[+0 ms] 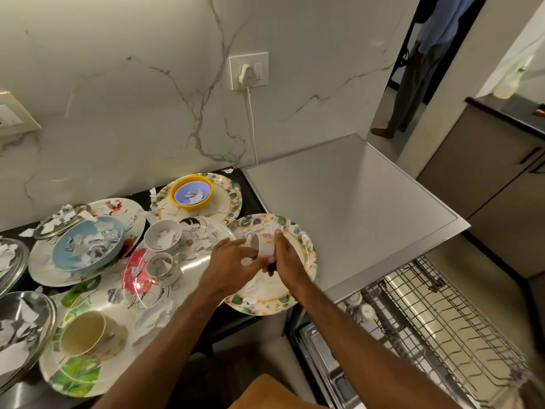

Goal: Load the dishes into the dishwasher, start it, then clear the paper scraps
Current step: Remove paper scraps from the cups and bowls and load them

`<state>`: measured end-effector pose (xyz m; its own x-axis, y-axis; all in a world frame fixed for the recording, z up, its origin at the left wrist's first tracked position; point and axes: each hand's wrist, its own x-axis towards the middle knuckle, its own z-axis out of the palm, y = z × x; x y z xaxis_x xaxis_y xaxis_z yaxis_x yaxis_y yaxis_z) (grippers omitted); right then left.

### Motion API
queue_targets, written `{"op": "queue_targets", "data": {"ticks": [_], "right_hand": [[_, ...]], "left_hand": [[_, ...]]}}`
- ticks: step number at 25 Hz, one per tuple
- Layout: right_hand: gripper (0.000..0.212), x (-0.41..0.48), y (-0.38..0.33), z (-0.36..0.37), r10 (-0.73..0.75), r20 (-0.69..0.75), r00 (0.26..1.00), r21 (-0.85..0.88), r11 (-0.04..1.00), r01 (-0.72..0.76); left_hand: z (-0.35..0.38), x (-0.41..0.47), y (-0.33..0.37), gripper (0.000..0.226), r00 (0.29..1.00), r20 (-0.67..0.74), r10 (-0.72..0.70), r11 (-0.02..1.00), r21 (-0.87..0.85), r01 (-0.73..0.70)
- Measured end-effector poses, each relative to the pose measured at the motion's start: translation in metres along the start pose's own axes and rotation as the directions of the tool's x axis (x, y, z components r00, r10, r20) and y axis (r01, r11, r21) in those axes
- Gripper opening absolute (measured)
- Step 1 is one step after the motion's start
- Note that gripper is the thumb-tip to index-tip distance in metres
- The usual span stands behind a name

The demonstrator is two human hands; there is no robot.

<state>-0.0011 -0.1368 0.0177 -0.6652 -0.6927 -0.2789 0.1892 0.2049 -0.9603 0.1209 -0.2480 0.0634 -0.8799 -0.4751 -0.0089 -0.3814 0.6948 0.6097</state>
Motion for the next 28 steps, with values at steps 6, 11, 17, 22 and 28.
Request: {"op": "queue_targets", "data": {"ticks": [6,11,17,22,28], "right_hand": [[0.054,-0.002,0.002,-0.009,-0.129,0.079,0.989,-0.241,0.96,0.145],[0.063,-0.014,0.008,-0.028,-0.258,-0.037,0.965,-0.318,0.919,0.233],[0.066,-0.045,0.02,-0.097,-0.322,-0.352,0.879,-0.202,0.943,0.264],[0.071,-0.074,0.046,-0.172,-0.243,-0.546,0.802,-0.208,0.966,0.151],[0.065,-0.123,0.086,-0.253,-0.17,-0.608,0.776,-0.278,0.961,-0.007]], "left_hand": [[0.01,0.012,0.049,0.011,0.742,0.245,-0.623,0.088,-0.922,0.378],[0.034,0.01,0.043,0.053,0.794,0.026,-0.607,0.305,-0.915,0.263],[0.074,0.024,0.061,0.02,0.913,0.091,-0.398,0.595,-0.732,0.332],[0.143,0.046,0.11,0.023,0.975,0.211,-0.066,0.961,-0.248,0.119],[0.212,0.066,0.162,0.023,0.899,0.422,0.113,0.993,-0.03,-0.111]]}}
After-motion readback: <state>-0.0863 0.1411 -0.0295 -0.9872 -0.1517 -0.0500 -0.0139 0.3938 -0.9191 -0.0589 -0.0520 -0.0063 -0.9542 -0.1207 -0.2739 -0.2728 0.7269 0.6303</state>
